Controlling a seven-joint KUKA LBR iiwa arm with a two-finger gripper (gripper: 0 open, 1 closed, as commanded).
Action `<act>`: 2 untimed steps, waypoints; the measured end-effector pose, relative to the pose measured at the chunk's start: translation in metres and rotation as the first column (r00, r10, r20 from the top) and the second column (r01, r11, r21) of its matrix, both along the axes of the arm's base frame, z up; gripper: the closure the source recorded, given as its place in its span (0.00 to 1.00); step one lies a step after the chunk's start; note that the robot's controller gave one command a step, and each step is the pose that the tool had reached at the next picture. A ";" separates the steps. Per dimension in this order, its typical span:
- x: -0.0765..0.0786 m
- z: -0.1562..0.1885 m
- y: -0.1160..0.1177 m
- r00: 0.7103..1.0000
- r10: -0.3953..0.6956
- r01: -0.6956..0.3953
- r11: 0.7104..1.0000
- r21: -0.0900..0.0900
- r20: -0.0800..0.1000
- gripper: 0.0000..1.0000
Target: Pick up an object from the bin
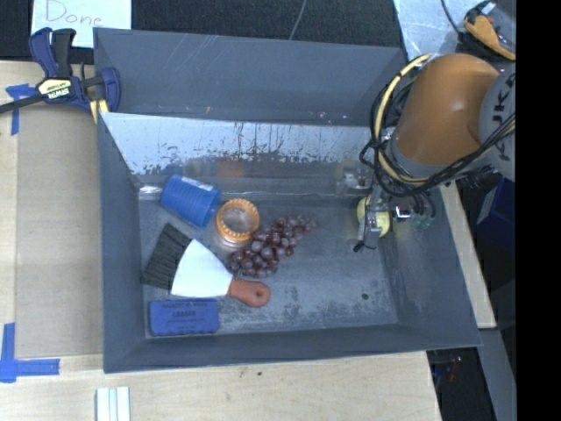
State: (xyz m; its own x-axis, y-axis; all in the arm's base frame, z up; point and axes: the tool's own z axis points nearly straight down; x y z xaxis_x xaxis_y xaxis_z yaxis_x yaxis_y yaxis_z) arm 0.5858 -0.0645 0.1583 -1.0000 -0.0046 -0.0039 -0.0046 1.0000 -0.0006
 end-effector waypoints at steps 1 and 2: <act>0.000 0.000 0.000 1.000 0.000 0.000 1.000 0.000 0.000 0.00; -0.008 -0.070 0.008 1.000 0.000 0.000 1.000 0.001 -0.003 0.00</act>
Offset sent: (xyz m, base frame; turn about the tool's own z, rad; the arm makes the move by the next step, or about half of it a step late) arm -0.0070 0.0080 -0.0662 0.0022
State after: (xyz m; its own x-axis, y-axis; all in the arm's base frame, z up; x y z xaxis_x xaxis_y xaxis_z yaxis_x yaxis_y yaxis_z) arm 0.5774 -0.0566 0.0888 -1.0000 -0.0043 -0.0004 -0.0043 1.0000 0.0004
